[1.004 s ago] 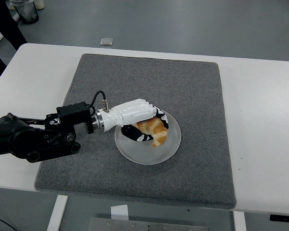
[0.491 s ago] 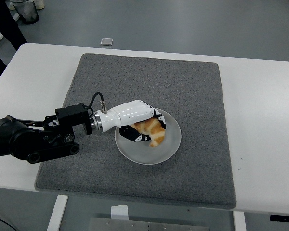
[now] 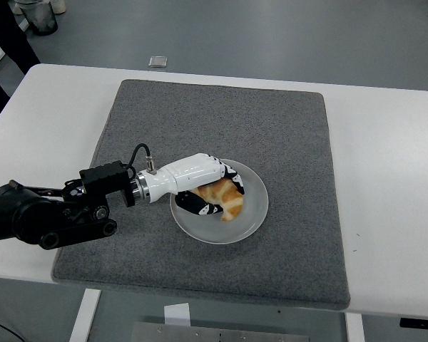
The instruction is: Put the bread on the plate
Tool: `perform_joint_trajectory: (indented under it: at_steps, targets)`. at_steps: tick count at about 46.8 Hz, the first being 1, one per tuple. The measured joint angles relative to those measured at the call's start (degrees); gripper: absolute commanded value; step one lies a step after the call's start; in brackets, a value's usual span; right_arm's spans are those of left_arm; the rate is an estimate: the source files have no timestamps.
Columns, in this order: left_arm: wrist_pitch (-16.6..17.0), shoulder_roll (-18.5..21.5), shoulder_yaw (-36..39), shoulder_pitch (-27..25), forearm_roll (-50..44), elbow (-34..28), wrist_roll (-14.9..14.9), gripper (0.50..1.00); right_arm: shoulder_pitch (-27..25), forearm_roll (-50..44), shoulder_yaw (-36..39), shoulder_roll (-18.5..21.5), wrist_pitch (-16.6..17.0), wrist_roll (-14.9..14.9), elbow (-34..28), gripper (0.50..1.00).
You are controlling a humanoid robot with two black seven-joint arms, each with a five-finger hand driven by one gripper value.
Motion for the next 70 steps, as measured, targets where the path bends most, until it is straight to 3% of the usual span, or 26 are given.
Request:
perform_joint_trajectory:
  at_steps: [39,43,50,54,70]
  targets:
    - [0.0,0.3,-2.6,0.9,-0.1,-0.2,0.0,0.698,0.0,0.0,0.0,0.0,0.0,0.0,0.0,0.952]
    - [0.0,0.3,-2.6,1.0,-0.4,-0.3,0.0,0.748,0.0,0.0,0.0,0.0,0.0,0.0,0.0,0.952]
    - [-0.1,0.4,-2.6,1.0,-1.3,-0.6,-0.1,0.928,0.0,0.0,0.0,0.0,0.0,0.0,0.0,0.952]
    - [-0.1,0.5,-2.7,1.0,-2.6,-0.9,-0.1,0.99,0.0,0.0,0.0,0.0,0.0,0.0,0.0,0.952]
    - [-0.5,0.7,-2.6,0.8,-7.1,-2.7,-0.1,0.994,0.0,0.0,0.0,0.0,0.0,0.0,0.0,0.952]
